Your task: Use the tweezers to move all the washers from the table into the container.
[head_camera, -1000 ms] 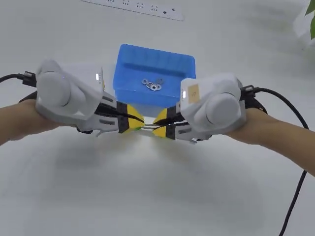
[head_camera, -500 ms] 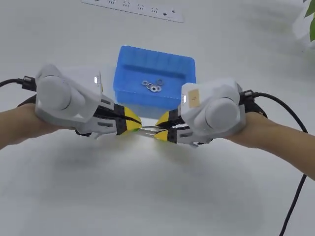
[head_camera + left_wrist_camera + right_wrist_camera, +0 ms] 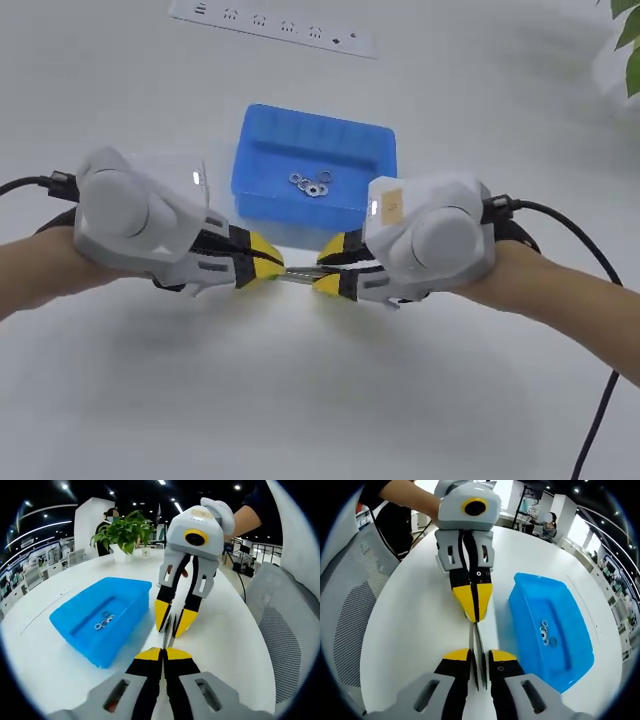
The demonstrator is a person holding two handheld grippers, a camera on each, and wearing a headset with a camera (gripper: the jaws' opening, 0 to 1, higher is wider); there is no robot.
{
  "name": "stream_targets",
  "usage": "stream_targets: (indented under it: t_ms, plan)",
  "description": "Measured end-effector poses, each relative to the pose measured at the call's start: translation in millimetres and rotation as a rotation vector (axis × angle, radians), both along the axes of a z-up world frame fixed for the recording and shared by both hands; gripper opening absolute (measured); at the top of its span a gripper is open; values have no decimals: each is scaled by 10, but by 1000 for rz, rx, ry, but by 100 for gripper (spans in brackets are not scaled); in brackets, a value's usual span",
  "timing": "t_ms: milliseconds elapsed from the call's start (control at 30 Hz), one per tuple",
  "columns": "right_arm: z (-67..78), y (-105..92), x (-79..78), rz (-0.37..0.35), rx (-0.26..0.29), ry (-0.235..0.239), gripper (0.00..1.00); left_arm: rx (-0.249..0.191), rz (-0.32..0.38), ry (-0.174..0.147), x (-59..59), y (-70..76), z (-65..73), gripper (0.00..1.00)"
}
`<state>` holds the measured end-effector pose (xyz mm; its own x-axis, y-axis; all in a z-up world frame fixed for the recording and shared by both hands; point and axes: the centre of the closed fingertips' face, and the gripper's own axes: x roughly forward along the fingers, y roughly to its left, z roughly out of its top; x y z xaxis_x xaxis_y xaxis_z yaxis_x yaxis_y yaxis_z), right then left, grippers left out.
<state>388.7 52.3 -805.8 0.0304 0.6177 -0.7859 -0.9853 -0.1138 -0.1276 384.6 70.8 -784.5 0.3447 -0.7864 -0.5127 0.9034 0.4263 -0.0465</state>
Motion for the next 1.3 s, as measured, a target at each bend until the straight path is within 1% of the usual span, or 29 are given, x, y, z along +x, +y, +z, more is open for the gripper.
stream_targets:
  t_ms: [33, 100, 133, 200, 233, 333, 367, 400, 433, 467, 500, 533, 567, 600, 667, 700, 767, 833, 867, 933, 967, 1033, 1067, 1100, 1133, 1200, 1233, 1267, 1300]
  plan:
    - [4, -8, 9, -19, 6, 5, 17, -2, 8, -1, 1, 16, 14, 7]
    - [10, -51, -6, -29, -4, 10, 20, -14, 26, 3, -13, 47, 58, 11]
    - [15, -58, -11, -31, -3, 9, 20, -12, 37, -4, -26, 73, 83, 12]
    - [93, -64, -60, -46, 34, 17, 20, -2, 59, -23, -48, 134, 116, 19]
    - [145, -71, -91, -70, 61, 32, 20, -5, 64, -24, -68, 156, 132, 21]
    - [246, -138, -125, -111, 103, 28, 21, -14, 100, -25, -137, 250, 186, 27]
    - [289, -148, -133, -145, 133, 43, 21, -15, 113, -23, -160, 282, 200, 31]
    - [366, -163, -143, -228, 188, 100, 22, -14, 125, -21, -204, 321, 226, 35]
    - [412, -188, -138, -284, 214, 138, 22, -15, 133, -25, -232, 345, 252, 38]
    - [493, -228, -107, -351, 261, 163, 22, -26, 152, -27, -269, 378, 300, 41]
    - [574, -243, -82, -378, 307, 160, 22, -34, 163, -27, -296, 397, 334, 43]
    - [699, -268, -50, -413, 370, 155, 23, -47, 175, -28, -334, 422, 382, 45]
    - [763, -302, -29, -441, 397, 150, 25, -51, 179, -33, -360, 437, 412, 48]
    - [843, -366, 2, -463, 419, 124, 27, -52, 183, -35, -399, 456, 446, 50]
    - [921, -452, 33, -477, 427, 83, 32, -52, 192, -37, -439, 479, 485, 55]
    - [977, -511, 38, -492, 435, 71, 34, -54, 198, -35, -465, 491, 520, 58]
    - [1068, -590, 22, -496, 451, 57, 40, -57, 195, -28, -534, 500, 584, 65]
    - [1138, -661, 2, -498, 459, 35, 47, -40, 192, -56, -575, 532, 655, 73]
    - [1157, -693, -6, -501, 456, 26, 52, -39, 193, -58, -583, 539, 670, 76]
    - [1195, -752, -46, -496, 447, 5, 56, -37, 201, -70, -607, 573, 741, 82]
    - [1206, -765, -67, -489, 441, -9, 58, -35, 210, -85, -608, 598, 788, 84]
    - [1211, -796, -109, -452, 411, -54, 61, -38, 238, -115, -584, 644, 870, 92]
    - [1213, -804, -153, -426, 396, -76, 65, -43, 253, -125, -574, 661, 907, 96]
    - [1217, -788, -213, -404, 387, -81, 69, -49, 272, -137, -561, 677, 950, 100]
    - [1228, -775, -252, -391, 386, -85, 73, -49, 274, -141, -572, 684, 975, 100]
    - [1244, -744, -344, -361, 372, -93, 86, -42, 280, -151, -585, 698, 1021, 100]
    - [1239, -732, -387, -349, 366, -81, 94, -32, 280, -160, -592, 701, 1043, 100]
    - [1234, -729, -429, -337, 354, -87, 97, -27, 277, -165, -603, 698, 1061, 100]
    - [1233, -734, -448, -325, 342, -99, 98, -25, 272, -169, -617, 690, 1079, 100]
